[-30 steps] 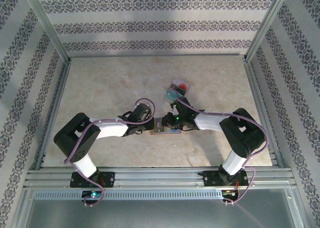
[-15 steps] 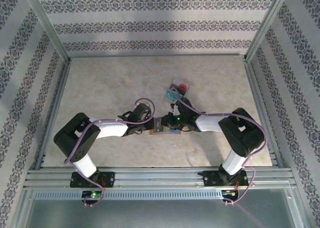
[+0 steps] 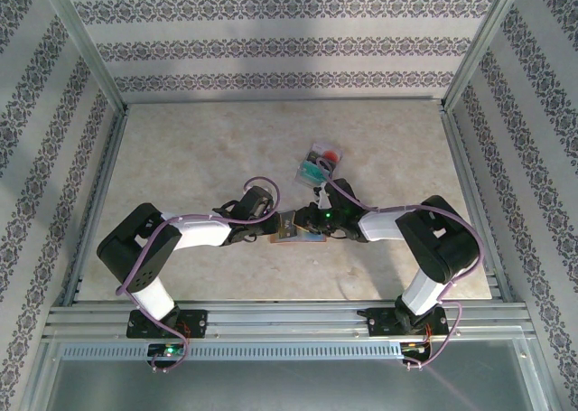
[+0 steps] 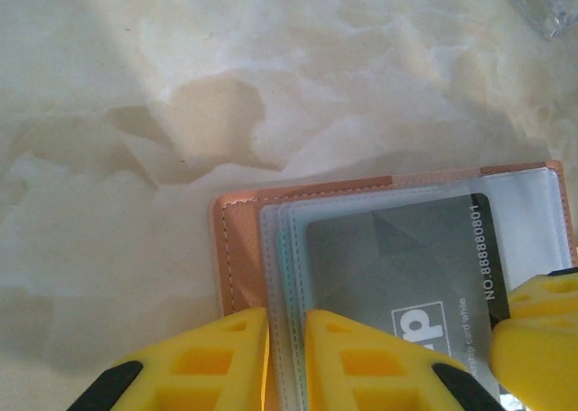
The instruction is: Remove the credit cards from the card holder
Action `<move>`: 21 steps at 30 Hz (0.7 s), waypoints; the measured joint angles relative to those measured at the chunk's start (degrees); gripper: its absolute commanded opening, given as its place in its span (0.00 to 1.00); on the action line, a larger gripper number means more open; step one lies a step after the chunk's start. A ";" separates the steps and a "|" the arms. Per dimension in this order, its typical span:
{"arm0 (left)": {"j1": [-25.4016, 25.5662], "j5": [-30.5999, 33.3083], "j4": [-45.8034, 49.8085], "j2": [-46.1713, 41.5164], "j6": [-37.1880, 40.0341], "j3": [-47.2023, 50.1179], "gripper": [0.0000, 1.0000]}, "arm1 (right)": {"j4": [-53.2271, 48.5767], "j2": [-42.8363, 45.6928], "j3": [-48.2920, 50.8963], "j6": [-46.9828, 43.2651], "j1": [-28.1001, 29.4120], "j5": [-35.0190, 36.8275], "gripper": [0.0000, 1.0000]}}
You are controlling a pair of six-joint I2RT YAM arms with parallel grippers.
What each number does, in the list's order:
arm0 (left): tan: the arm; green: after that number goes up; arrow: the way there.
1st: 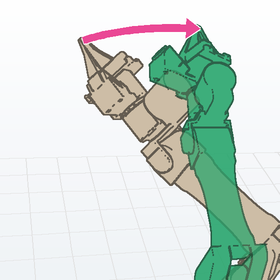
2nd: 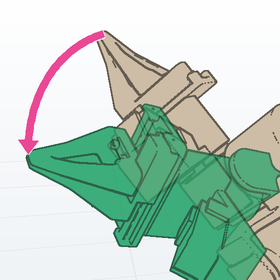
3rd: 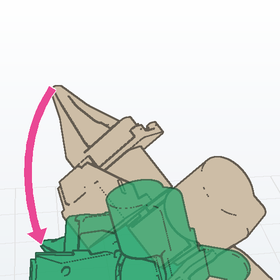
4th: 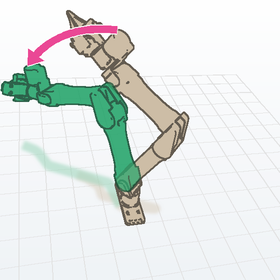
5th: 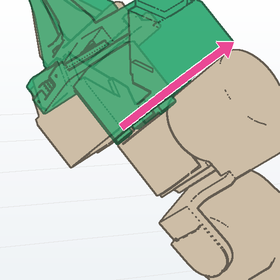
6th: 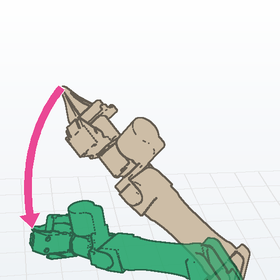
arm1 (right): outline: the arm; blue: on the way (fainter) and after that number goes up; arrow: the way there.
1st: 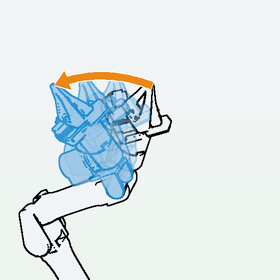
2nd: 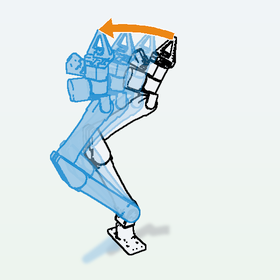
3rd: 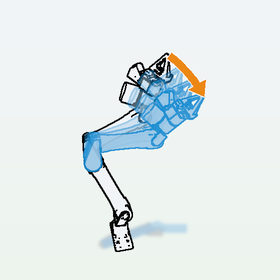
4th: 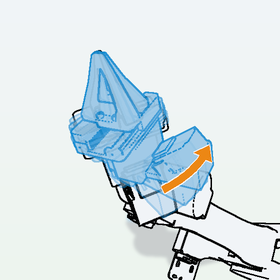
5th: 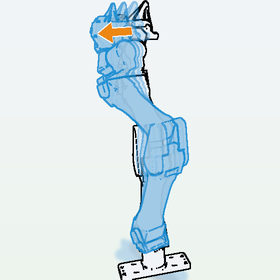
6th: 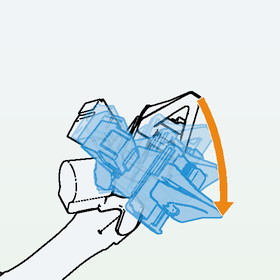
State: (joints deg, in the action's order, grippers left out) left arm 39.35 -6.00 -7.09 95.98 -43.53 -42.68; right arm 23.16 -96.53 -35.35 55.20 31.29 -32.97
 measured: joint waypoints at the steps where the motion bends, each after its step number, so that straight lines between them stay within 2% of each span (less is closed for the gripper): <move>1: 0.00 -0.02 0.00 0.00 0.00 0.00 0.20 | 0.35 0.11 0.17 0.20 -0.07 -0.11 0.18; 12: 0.00 -0.02 0.04 0.00 0.00 -0.07 0.20 | 2.12 1.05 1.25 0.68 -1.20 -1.05 0.17; 21: 0.00 0.00 0.63 0.37 0.02 -0.74 0.20 | 2.45 2.05 2.36 1.07 -2.32 -1.20 0.06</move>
State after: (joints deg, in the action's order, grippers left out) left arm 39.35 -6.00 -6.46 96.36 -43.51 -43.42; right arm 25.61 -94.48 -32.99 56.27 28.97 -34.17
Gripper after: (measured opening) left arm 0.196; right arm 0.079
